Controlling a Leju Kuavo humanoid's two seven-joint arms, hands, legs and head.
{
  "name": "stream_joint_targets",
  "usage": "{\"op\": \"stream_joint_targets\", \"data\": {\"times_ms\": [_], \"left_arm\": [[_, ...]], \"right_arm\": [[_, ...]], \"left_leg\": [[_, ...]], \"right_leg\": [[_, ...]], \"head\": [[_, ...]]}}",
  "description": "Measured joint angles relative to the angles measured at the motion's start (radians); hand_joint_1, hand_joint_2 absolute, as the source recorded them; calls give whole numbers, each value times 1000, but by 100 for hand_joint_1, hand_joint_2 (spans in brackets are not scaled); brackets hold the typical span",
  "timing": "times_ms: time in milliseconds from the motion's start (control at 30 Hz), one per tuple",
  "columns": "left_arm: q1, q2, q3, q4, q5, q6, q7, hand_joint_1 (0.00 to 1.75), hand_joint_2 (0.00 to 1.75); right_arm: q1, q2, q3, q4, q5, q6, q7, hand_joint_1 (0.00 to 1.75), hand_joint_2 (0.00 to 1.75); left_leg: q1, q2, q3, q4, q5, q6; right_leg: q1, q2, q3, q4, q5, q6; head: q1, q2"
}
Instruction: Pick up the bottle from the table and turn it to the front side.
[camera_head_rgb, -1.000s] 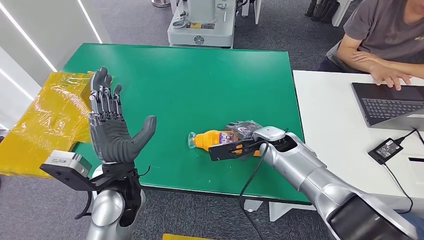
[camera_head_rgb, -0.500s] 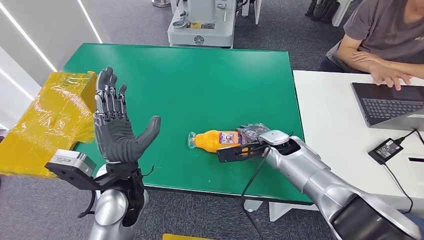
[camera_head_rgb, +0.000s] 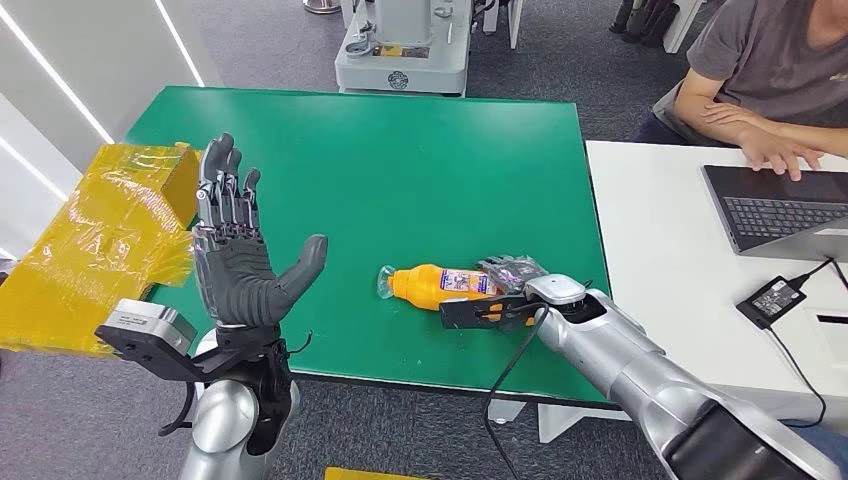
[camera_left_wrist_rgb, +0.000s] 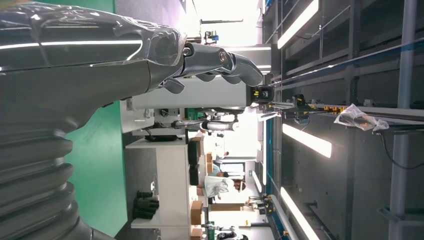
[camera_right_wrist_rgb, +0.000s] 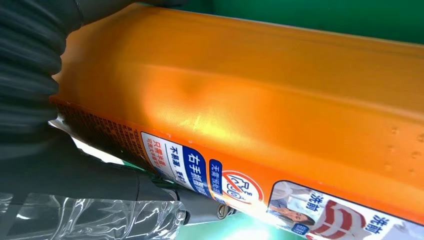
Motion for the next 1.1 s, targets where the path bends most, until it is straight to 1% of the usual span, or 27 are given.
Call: {"op": "stream_joint_targets", "data": {"times_ms": [33, 67, 100, 200, 333, 533, 667, 800, 1100], "left_arm": [[0, 0, 0, 0, 0, 0, 0, 0, 175], [0, 0, 0, 0, 0, 0, 0, 0, 175], [0, 0, 0, 0, 0, -1, 0, 0, 175], [0, 0, 0, 0, 0, -1, 0, 0, 175], [6, 1, 0, 0, -1, -3, 1, 0, 175], [18, 2, 0, -1, -2, 1, -1, 0, 175], [35, 8, 0, -12, -7, 6, -6, 0, 175], [46, 13, 0, -24, -12, 19, -14, 0, 175], [59, 16, 8, -35, -17, 43, -37, 0, 175]], "right_arm": [[1, 0, -1, 0, 0, 0, -1, 105, 175], [1, -1, -2, 0, 0, 0, -2, 121, 175], [2, -1, -2, 0, 0, 0, -3, 127, 175], [2, -1, -2, 0, 0, 0, -3, 128, 175], [11, -8, -6, -1, 11, -18, -34, 173, 175], [24, -5, -18, -8, 15, -87, -43, 175, 175], [37, 9, -38, -19, 10, -179, -46, 175, 175], [42, 40, -77, -44, -6, -283, -56, 175, 175], [46, 123, -199, -136, -13, -505, -73, 175, 175]], "left_leg": [[0, 0, 0, 0, 0, 0], [0, 0, 0, 0, 0, 0], [0, 0, 0, 0, 0, 0], [0, 0, 0, 0, 0, 0], [0, 0, 0, 0, 0, 0], [0, 0, 0, 0, 0, 0], [0, 0, -1, 0, 0, 0], [0, 0, -1, 0, 0, 0], [0, 0, -1, 0, 0, 0]], "right_leg": [[0, 0, 0, 0, 0, 0], [0, 0, 0, 0, 0, 0], [0, 0, 0, 0, 0, 0], [0, 0, 0, 0, 0, 0], [0, 0, 1, 0, 0, 0], [0, 0, 1, 0, 0, 0], [0, 0, 0, 0, 0, 0], [0, 0, 0, 0, 0, 0], [1, 0, 0, 0, -1, 1]], "head": [[0, 0], [0, 0], [0, 0], [0, 0], [0, 0], [0, 0], [0, 0], [0, 0], [0, 0]]}}
